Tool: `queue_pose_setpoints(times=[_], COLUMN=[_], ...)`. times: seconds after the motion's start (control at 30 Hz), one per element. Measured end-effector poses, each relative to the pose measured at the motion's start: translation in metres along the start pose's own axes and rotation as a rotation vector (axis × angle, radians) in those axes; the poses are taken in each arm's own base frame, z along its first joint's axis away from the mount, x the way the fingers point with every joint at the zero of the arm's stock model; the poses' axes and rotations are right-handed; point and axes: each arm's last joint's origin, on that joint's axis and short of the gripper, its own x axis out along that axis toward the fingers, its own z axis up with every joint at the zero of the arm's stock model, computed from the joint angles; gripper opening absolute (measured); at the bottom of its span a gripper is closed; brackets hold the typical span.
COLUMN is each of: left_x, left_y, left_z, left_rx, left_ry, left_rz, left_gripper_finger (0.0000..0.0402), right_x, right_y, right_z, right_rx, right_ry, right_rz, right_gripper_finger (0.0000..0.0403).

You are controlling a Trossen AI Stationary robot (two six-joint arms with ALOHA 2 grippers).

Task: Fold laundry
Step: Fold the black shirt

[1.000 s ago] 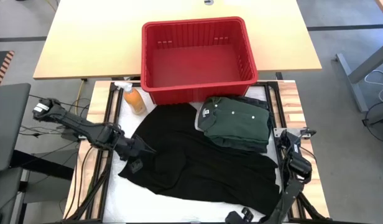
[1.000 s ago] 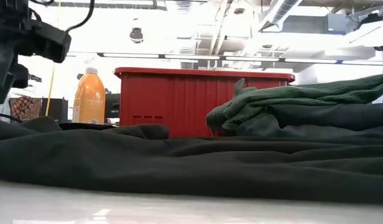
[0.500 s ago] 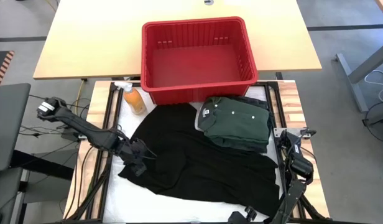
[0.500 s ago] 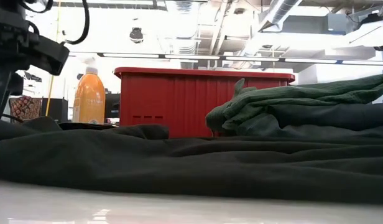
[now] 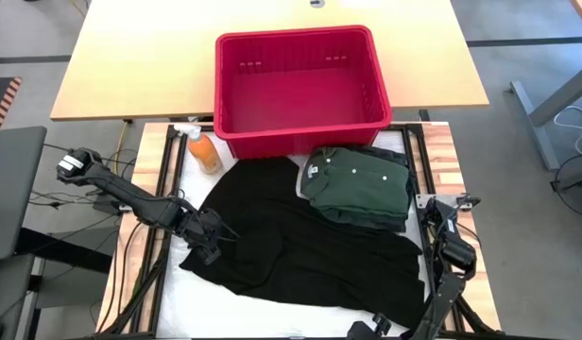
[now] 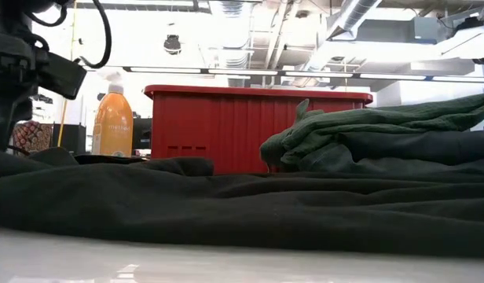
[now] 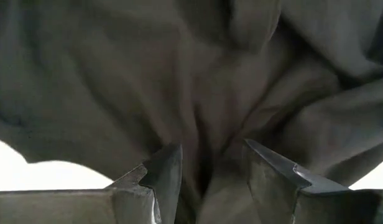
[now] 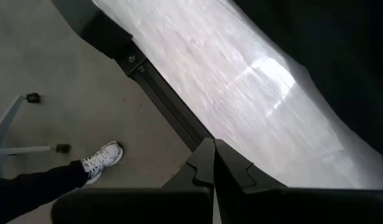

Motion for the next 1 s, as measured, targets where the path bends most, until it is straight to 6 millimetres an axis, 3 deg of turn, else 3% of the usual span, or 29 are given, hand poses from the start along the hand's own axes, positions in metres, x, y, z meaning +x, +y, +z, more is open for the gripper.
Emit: queue_pose_setpoints(times=[0.33, 0.63, 0.73, 0.9, 1.0], left_x=[0.0, 0.021, 0.026, 0.025, 0.02], left_y=[0.001, -0.01, -0.013, -0.016, -0.017], left_z=[-0.004, -0.01, -0.01, -0.01, -0.011], left_rx=[-0.038, 0.012, 0.022, 0.054, 0.057], left_ry=[0.087, 0.222, 0.229, 0.252, 0.257], left_rz=[-0.004, 0.0, -0.007, -0.051, -0.098], left_gripper_finger=[0.0155, 0.0151, 0.0124, 0.0018, 0.0004], right_x=[0.002, 0.003, 0.003, 0.003, 0.003], right_y=[0.001, -0.002, -0.003, -0.005, -0.006], right_z=[0.004, 0.006, 0.007, 0.007, 0.007], right_rx=[0.001, -0.013, -0.017, -0.032, -0.037], right_ry=[-0.003, -0.018, -0.023, -0.028, -0.029], right_rz=[-0.005, -0.031, -0.037, -0.062, -0.072], right_gripper_finger=[0.0024, 0.0024, 0.0024, 0.0024, 0.0024])
